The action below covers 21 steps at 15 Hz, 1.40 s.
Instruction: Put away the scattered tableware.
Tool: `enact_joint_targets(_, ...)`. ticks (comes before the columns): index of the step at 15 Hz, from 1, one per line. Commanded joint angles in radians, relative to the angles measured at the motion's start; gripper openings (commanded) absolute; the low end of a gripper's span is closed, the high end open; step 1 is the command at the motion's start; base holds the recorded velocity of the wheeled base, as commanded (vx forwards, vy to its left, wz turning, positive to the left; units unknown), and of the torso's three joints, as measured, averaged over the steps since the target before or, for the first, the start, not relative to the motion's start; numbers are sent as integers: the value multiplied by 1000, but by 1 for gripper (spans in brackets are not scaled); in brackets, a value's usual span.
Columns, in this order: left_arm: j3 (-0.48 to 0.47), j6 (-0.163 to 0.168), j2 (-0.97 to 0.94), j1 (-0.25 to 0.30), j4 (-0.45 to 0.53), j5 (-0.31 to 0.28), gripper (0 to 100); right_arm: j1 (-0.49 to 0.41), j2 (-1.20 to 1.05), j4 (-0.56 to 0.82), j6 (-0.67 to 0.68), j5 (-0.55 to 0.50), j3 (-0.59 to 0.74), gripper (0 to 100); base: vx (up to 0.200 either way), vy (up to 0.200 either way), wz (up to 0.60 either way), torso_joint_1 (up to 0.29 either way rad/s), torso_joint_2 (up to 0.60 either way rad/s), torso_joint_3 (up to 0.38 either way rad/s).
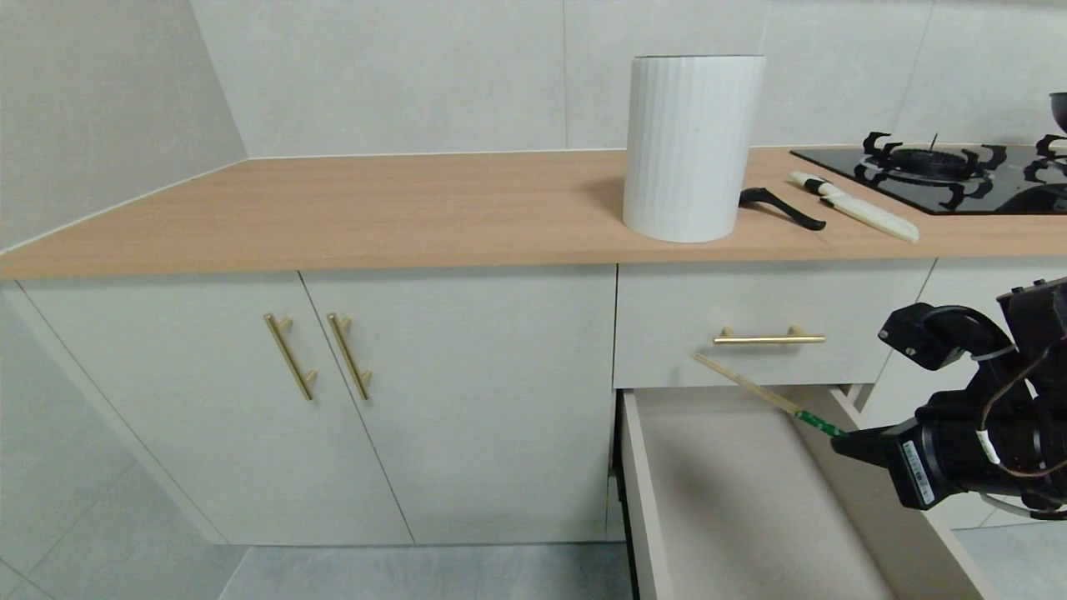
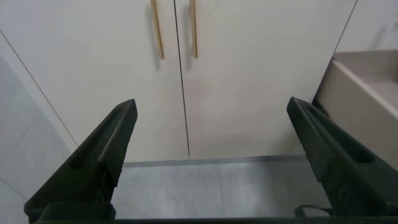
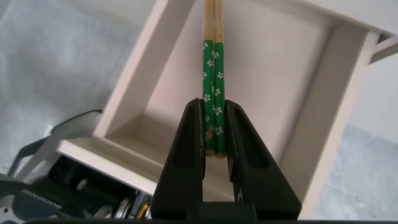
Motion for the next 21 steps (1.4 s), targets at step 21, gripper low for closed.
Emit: enact_joint_targets(21,0,0,0,0,0,0,100,32,440,-222,142,-24,-26,0,0,0,0,-16,70,52)
